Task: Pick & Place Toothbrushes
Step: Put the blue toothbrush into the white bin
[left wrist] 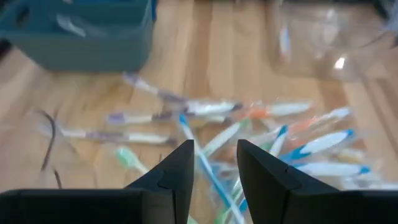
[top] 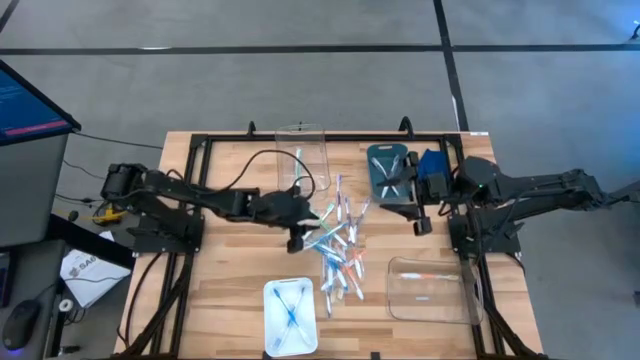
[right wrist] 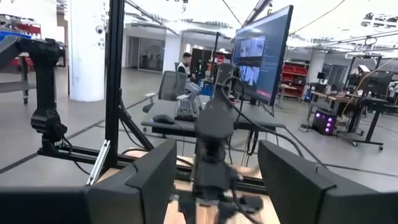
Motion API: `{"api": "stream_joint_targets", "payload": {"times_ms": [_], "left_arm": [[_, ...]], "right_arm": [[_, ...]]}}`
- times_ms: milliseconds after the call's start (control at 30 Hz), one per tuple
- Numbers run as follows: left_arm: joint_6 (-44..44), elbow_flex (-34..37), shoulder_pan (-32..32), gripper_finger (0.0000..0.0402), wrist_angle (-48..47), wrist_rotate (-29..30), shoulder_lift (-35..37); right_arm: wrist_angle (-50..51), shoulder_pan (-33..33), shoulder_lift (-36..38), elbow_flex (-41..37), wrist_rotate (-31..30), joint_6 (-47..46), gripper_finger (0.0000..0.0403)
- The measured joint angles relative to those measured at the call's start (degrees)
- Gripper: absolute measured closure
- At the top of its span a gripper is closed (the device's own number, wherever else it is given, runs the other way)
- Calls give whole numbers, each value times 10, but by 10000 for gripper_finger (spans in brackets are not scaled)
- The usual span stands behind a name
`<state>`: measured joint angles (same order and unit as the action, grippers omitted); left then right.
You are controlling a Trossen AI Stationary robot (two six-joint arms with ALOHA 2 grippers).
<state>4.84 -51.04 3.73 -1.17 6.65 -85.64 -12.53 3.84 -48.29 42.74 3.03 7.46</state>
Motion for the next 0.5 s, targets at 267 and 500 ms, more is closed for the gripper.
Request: {"api": "stream_joint_targets", "payload": {"times_ms": [267, 500], "left_arm": [[-31, -47, 15, 286, -19, -12, -74], [-11, -90, 20, 288, -30, 40, -160]], "right_arm": [[-3, -3, -4, 0, 0, 0, 183], [-1, -2, -4, 0, 0, 0, 183]]}}
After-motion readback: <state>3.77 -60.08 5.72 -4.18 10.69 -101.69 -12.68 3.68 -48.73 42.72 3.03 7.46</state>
